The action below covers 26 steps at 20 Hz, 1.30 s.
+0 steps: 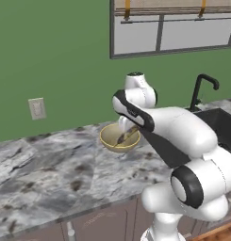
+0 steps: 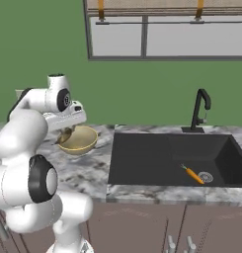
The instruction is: Pick the bananas from the cabinet and place them in one bowl. Pick the carrot from the sink and place it in the other bowl.
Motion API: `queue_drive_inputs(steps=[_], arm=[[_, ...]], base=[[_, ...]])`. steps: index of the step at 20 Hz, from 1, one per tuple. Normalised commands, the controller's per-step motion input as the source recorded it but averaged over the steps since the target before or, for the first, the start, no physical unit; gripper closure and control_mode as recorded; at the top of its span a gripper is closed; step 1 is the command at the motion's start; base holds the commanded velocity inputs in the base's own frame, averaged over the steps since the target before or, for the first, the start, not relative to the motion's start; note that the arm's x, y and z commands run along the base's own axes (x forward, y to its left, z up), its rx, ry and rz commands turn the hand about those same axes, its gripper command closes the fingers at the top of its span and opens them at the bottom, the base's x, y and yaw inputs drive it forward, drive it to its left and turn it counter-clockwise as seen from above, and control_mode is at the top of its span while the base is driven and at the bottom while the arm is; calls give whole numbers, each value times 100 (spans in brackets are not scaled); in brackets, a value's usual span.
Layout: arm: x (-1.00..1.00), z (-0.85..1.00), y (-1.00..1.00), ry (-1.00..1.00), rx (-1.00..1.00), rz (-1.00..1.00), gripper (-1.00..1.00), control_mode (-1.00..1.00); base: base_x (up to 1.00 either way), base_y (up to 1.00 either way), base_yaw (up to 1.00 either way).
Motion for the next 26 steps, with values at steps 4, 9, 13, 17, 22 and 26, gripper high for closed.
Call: queue_drive_inputs(steps=[4, 9, 13, 17, 22, 26], arm=[[72, -1, 0, -3, 7, -1, 100, -100], [99, -3, 7, 0, 6, -3, 100, -100], [93, -40, 8, 0, 0, -1, 100, -100], [65, -64, 3, 0, -1, 0, 100, -100], [41, -39, 1, -1, 0, 0, -100, -100], [7, -3, 1, -1, 0, 0, -100, -100]], base=[[0, 0, 0], [0, 0, 0], [0, 0, 0], [0, 0, 0], [0, 0, 0], [0, 0, 0]])
